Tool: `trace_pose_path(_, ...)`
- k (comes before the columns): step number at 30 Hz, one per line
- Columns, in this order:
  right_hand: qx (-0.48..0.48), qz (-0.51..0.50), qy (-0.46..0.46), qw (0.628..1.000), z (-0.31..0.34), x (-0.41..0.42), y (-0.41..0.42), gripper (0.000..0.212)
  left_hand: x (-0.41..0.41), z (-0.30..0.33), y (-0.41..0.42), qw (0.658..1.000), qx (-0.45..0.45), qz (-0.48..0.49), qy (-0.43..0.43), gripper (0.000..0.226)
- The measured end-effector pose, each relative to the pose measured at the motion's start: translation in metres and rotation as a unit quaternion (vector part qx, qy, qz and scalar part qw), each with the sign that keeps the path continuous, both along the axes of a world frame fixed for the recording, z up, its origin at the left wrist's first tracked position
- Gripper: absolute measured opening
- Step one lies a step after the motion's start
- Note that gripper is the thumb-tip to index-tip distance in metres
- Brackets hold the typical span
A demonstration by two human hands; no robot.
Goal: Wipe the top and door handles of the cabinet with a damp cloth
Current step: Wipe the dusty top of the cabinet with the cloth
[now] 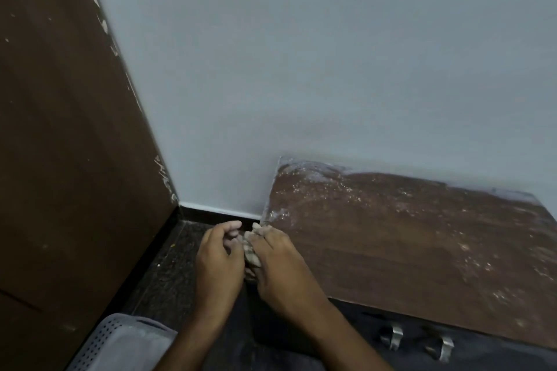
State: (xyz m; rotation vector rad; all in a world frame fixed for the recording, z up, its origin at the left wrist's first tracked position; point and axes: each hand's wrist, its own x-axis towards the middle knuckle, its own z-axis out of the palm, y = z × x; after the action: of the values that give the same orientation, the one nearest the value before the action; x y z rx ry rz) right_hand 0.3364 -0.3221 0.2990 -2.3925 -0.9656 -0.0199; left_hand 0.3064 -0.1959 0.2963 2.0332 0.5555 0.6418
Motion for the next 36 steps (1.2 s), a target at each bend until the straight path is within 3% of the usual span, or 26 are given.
trace_pose_path(6,-0.002,0.045,-0.003,0.999,-0.016,0.014,-0.022,0.057,0.013,-0.008,0.005,1.000,-0.007,-0.005,-0.022,0.027)
trace_pose_path(10,0.012,-0.032,0.004,0.999,-0.001,0.084,0.009,0.048,0.023,-0.013,0.009,0.999,-0.018,-0.026,0.005,0.022)
trace_pose_path(14,-0.004,-0.060,0.008,0.998,0.008,0.124,0.025,0.040,0.041,-0.013,0.012,0.998,-0.026,-0.043,0.045,0.037)
trace_pose_path(18,0.005,0.015,-0.021,1.000,-0.001,0.089,0.013,0.033,0.065,-0.012,0.015,0.992,-0.107,-0.044,0.049,0.039)
trace_pose_path(21,-0.010,0.068,-0.017,0.998,-0.011,0.069,-0.002,0.043,0.074,-0.014,0.013,0.989,-0.128,-0.062,0.051,0.035)
trace_pose_path(28,-0.042,-0.079,-0.001,0.996,0.010,0.140,0.029,0.047,0.065,-0.016,0.013,0.992,-0.104,-0.063,0.036,0.040)
trace_pose_path(32,-0.020,-0.020,0.022,0.999,0.002,0.091,0.016,0.043,0.063,-0.013,0.016,0.996,-0.077,-0.049,0.010,0.029)
trace_pose_path(36,-0.024,0.059,0.003,0.998,-0.010,0.016,-0.042,0.066,0.061,-0.015,0.009,0.996,-0.039,-0.076,0.004,0.025)
